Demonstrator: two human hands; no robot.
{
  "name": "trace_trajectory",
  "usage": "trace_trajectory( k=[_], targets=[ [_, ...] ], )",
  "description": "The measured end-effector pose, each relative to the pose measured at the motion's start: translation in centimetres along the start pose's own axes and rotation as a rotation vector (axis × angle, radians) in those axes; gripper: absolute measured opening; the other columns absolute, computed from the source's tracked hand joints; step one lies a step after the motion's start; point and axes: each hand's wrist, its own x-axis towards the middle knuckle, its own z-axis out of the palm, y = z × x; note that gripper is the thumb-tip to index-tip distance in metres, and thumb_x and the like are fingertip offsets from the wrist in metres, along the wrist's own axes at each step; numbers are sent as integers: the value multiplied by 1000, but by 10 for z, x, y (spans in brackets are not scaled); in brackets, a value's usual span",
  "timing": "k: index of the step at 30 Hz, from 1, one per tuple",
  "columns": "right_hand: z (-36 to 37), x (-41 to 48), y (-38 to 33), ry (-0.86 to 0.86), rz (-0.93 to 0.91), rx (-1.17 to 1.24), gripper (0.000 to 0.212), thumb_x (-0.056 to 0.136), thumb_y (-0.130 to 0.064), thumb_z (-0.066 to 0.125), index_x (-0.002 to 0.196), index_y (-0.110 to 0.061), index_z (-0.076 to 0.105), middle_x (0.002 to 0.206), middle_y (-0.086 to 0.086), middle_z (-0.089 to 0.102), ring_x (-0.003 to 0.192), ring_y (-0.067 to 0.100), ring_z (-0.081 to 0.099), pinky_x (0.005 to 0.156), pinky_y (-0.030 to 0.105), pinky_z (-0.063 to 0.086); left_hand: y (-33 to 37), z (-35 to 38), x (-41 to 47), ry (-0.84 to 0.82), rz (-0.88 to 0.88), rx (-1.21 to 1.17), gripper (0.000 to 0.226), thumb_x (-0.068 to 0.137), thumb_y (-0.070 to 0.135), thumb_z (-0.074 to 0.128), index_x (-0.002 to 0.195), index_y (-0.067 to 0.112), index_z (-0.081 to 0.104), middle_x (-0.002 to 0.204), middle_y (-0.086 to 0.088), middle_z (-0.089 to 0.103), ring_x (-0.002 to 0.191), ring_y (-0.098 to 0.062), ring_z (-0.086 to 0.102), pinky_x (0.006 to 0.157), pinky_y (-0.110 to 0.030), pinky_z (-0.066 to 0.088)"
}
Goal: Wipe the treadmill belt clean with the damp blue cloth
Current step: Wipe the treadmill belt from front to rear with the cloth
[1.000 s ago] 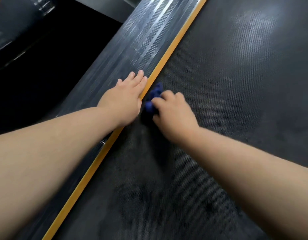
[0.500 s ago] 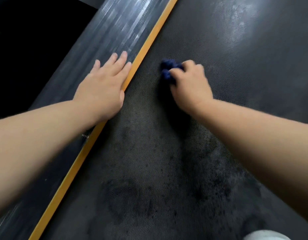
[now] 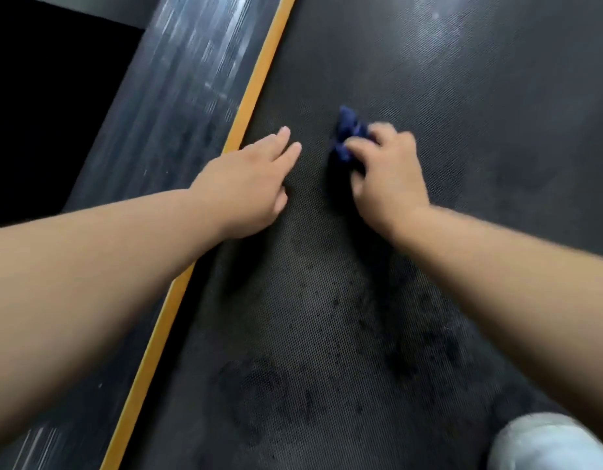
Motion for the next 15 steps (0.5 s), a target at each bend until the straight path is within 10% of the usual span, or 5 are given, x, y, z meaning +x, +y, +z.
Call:
trace_trajectory(
  k=[7, 11, 15],
  targets=[
    [-8, -49, -6, -19, -150, 52, 33, 79, -25, 45, 99, -19, 71, 113, 8, 61, 86, 36, 51, 75, 42, 49, 17, -7, 15, -360, -2, 102, 91, 88, 64, 42, 151, 24, -10, 157, -13, -19, 146, -24, -8, 113, -43, 27],
    [-12, 11, 13, 6, 230, -64, 32, 87, -21, 53, 117, -24, 64, 135, 2, 48, 111, 35, 42, 89, 39, 41, 28, -7, 21, -278, -34, 62, 105, 77, 73, 50, 151, 26, -9, 158, -12, -14, 147, -27, -4, 112, -45, 27],
    [-10, -66, 2, 52, 145, 53, 32, 73, -20, 56, 103, -20, 69, 120, 4, 58, 94, 36, 51, 82, 43, 47, 33, -3, 36, -241, 28, 76, 117, 70, 75, 57, 152, 17, -4, 158, -10, -15, 146, -26, -7, 114, -46, 20]
  ],
)
